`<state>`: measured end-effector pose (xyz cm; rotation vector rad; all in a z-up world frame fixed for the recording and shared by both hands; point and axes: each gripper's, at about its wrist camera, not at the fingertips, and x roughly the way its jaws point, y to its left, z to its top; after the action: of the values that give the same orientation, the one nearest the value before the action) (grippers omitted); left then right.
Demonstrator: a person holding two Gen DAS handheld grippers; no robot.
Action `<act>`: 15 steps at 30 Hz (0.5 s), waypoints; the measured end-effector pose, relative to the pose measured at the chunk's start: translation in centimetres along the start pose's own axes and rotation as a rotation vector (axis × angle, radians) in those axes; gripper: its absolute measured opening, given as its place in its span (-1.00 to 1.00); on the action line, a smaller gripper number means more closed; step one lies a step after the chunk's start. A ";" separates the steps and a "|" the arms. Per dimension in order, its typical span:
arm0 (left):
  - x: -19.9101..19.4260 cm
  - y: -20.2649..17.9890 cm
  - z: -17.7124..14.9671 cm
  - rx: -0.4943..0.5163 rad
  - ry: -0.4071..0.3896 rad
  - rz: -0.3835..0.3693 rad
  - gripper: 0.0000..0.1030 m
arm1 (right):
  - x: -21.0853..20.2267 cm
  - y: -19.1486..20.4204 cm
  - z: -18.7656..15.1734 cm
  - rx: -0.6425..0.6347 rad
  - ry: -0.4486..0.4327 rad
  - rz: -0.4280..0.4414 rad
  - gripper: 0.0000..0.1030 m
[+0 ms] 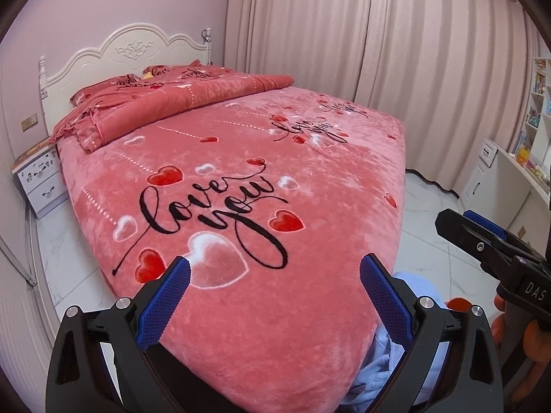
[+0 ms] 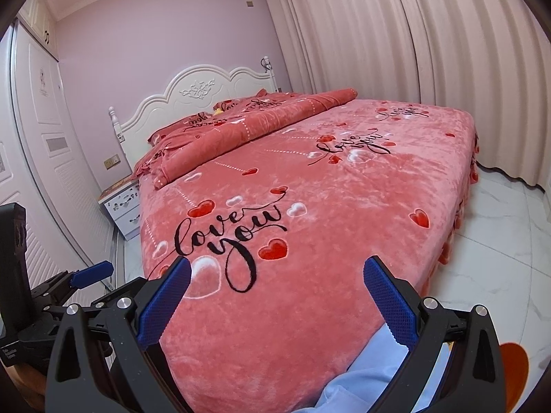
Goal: Collect trash
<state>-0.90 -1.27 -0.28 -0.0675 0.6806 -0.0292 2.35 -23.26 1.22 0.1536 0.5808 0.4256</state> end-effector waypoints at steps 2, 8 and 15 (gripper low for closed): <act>0.0 -0.2 0.1 0.005 -0.001 0.001 0.89 | 0.0 0.0 0.0 -0.001 0.002 0.003 0.91; -0.3 -0.4 0.4 0.021 -0.011 0.013 0.89 | 0.1 0.1 0.1 0.002 0.005 0.007 0.91; -0.3 -0.6 0.3 0.026 -0.010 0.014 0.89 | 0.3 0.2 0.1 0.003 0.013 0.014 0.91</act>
<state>-0.98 -1.84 0.22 -0.0375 0.6704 -0.0241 2.57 -22.98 1.19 0.1579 0.5935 0.4394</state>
